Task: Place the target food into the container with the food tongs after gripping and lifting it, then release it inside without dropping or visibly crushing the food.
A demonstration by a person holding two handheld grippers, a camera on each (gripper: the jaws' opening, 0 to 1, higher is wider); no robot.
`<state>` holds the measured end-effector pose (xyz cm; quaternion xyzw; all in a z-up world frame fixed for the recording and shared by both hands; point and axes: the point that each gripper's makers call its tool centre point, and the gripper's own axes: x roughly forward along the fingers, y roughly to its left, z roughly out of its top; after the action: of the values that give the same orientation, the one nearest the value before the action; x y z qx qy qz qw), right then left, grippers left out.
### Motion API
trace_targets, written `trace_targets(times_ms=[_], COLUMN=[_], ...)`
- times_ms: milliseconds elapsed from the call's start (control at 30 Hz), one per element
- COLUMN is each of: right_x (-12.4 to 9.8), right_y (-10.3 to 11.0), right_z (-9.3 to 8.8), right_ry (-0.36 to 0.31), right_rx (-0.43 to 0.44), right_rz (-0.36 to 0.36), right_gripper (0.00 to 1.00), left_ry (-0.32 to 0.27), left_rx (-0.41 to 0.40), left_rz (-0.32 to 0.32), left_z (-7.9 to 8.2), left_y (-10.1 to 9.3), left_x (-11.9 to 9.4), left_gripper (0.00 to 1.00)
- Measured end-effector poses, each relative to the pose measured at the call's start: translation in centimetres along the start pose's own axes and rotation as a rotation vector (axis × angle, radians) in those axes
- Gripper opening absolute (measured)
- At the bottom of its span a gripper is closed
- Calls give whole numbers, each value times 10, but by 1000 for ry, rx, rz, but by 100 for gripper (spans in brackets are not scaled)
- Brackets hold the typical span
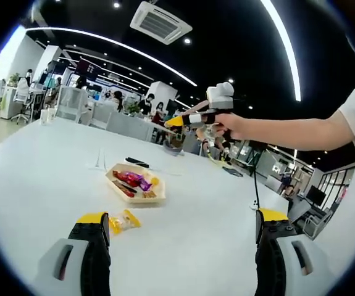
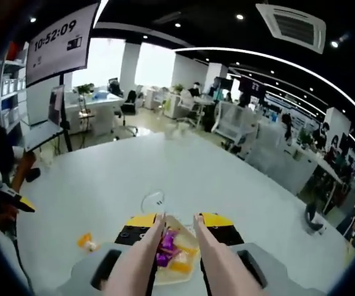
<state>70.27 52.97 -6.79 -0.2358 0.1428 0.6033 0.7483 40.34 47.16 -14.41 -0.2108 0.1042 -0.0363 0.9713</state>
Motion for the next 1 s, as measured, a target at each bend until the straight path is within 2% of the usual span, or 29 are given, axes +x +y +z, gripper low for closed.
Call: trace_targets(times_ms=[633,800,1000], right_x=[-2,-4,-7], right_y=[5,12,19], right_z=[-7,-9,-11], right_ry=[0,3,3], right_rx=[38,30,36], right_rz=[-19,-12,-7], right_gripper=[26,26,26], left_ry=[-24,-46,-38], left_rx=[-15,-11,-9], left_rz=[-8,14,12], left_z=[3,6,4], left_y=[2,7,8], left_x=[-3,-7,-7], left_gripper=[99,99,99])
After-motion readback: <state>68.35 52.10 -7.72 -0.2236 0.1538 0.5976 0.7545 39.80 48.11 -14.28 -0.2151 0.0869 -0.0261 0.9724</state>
